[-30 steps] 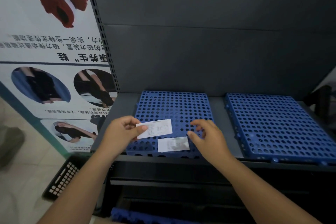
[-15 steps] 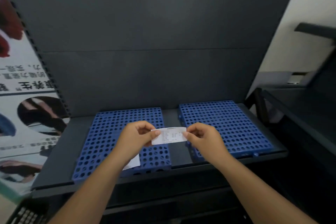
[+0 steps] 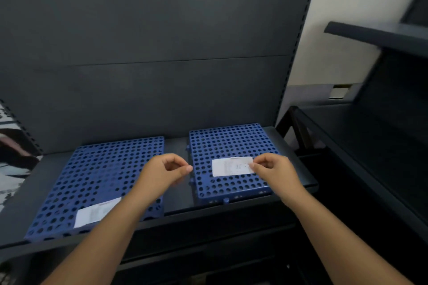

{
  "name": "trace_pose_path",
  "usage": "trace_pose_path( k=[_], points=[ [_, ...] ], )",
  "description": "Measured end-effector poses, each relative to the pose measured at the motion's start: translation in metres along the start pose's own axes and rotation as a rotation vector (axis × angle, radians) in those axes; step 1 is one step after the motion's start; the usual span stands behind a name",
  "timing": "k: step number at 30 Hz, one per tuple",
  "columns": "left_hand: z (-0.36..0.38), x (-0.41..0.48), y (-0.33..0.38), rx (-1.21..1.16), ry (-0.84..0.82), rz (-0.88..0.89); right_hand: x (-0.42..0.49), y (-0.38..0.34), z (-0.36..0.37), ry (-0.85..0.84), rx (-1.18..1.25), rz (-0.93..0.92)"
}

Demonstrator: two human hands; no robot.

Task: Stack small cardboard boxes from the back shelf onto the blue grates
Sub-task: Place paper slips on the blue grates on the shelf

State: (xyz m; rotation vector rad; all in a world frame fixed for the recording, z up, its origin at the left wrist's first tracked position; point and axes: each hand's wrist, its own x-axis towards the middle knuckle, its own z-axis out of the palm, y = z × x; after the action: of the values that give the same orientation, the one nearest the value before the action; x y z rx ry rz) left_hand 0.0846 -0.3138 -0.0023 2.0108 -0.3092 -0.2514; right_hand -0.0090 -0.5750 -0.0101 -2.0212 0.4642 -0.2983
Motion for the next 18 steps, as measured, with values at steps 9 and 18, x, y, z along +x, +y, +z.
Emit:
trace_pose_path(
  k=[9,18],
  points=[
    [0.028,-0.010,-0.009,0.084,0.054,-0.078,0.031,0.065,-0.006,-0.060,-0.224,0.133],
    [0.041,-0.023,-0.022,0.095,0.082,-0.131,0.035,0.078,0.002,-0.013,-0.427,0.067]
  ],
)
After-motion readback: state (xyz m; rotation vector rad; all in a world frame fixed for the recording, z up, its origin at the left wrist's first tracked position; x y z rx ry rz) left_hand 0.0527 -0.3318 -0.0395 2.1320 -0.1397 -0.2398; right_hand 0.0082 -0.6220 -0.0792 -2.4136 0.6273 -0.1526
